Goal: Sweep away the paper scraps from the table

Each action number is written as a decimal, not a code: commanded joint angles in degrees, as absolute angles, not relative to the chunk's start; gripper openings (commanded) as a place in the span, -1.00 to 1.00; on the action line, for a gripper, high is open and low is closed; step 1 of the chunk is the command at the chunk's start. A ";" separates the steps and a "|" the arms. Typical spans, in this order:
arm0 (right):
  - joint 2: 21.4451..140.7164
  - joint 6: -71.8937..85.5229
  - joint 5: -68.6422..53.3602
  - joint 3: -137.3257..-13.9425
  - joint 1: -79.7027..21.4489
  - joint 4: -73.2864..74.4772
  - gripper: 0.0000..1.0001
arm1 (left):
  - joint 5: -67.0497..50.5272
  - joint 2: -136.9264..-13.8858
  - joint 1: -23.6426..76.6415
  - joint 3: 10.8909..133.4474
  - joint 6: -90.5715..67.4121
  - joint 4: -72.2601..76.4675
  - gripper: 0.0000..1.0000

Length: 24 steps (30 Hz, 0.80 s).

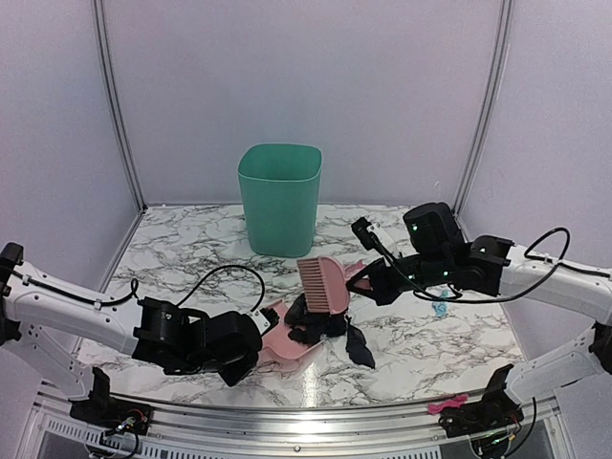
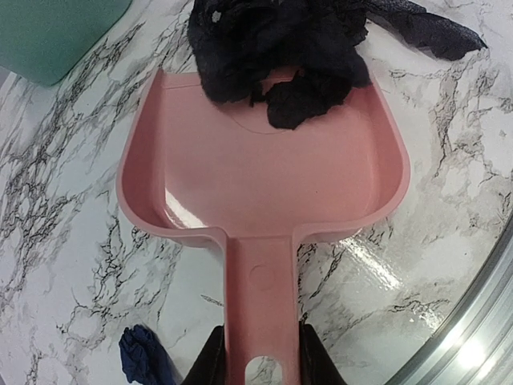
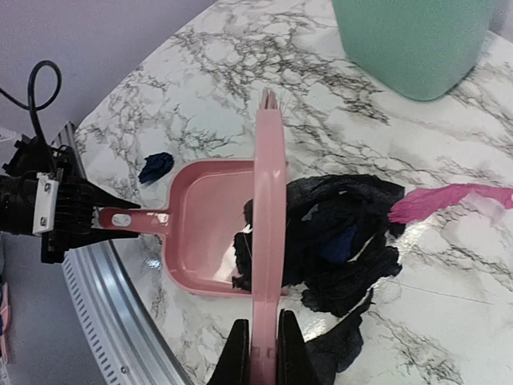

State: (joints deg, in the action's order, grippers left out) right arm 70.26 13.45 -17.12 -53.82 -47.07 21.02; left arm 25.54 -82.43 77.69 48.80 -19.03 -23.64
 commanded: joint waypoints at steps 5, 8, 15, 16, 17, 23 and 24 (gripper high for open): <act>69.96 16.32 6.17 -58.21 -46.85 24.92 -1.00 | 25.74 -78.89 77.84 45.62 -20.92 -22.79 -1.00; 73.14 16.25 12.50 -59.57 -46.82 25.01 -1.00 | 25.63 -78.85 77.86 45.18 -21.33 -22.77 -1.00; 83.50 14.24 17.29 -62.73 -46.92 24.94 -1.00 | 25.88 -80.76 77.81 46.54 -20.57 -22.59 -1.00; 84.84 13.93 16.41 -63.09 -47.10 24.97 -1.00 | 25.99 -80.91 77.81 46.71 -20.30 -22.54 -1.00; 86.09 13.53 15.77 -63.48 -47.37 25.14 -1.00 | 26.23 -81.06 77.80 46.86 -20.16 -22.36 -1.00; 88.84 11.84 3.42 -63.80 -48.22 23.04 -1.00 | 26.71 -81.30 77.54 46.88 -19.19 -21.30 -1.00; 88.67 11.77 2.05 -63.73 -48.29 22.84 -1.00 | 26.78 -81.40 77.45 46.89 -19.19 -21.20 -1.00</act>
